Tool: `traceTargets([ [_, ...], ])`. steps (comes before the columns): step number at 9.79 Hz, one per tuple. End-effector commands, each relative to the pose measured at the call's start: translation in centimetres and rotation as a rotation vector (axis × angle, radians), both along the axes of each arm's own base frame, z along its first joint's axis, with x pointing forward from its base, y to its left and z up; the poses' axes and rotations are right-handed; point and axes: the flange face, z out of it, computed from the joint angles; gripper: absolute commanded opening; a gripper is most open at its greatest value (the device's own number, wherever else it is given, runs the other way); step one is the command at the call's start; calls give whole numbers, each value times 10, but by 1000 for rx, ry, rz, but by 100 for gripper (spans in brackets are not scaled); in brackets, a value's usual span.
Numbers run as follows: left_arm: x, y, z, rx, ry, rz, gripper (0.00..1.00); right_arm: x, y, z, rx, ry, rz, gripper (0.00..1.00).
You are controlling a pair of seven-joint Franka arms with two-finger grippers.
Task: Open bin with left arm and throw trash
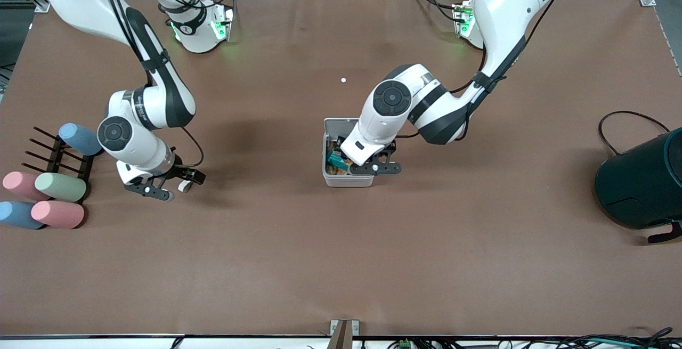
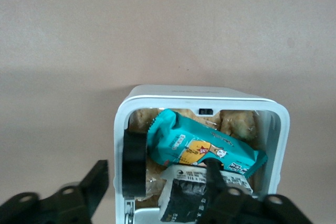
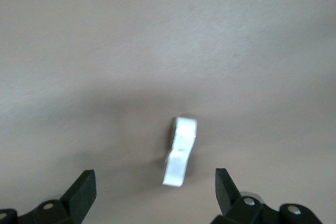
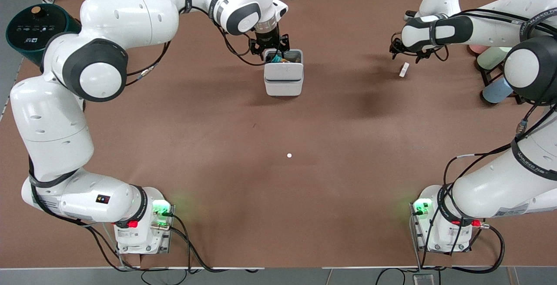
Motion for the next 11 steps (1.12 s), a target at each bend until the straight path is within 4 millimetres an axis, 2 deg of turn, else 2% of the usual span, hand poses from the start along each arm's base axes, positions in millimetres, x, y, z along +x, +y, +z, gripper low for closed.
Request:
traceTargets([
  [1, 21, 20, 17, 9, -40, 32, 100, -8, -8, -28, -3, -13, 23, 100],
  [2, 49, 62, 46, 16, -75, 99, 100, -13, -8, -45, -5, 16, 25, 100],
  [3, 74, 110, 76, 21, -98, 164, 100, -17, -12, -51, -4, 29, 16, 99],
  [4, 88, 149, 105, 38, -109, 175, 100, -18, -17, -52, -5, 33, 10, 66],
  [5, 96, 186, 131, 70, -97, 149, 100, -18, -18, -54, -5, 37, 6, 25],
  [6, 101, 218, 151, 91, -79, 120, 100, -18, -21, -56, -4, 38, 3, 0],
  [7, 103, 250, 181, 87, -76, 86, 100, -15, -21, -54, -4, 34, 6, 0],
  [8, 104, 277, 195, 66, -67, 63, 100, -11, -21, -50, -2, 26, 3, 0],
  [9, 96, 301, 219, 84, -67, 25, 100, -5, -15, -43, -1, 15, -4, 0],
  [10, 83, 316, 245, 114, -66, -11, 100, -2, -7, -40, 6, 6, -33, 0],
  [11, 69, 337, 269, 139, -51, -17, 100, 4, 7, -30, 13, -18, -71, 0],
])
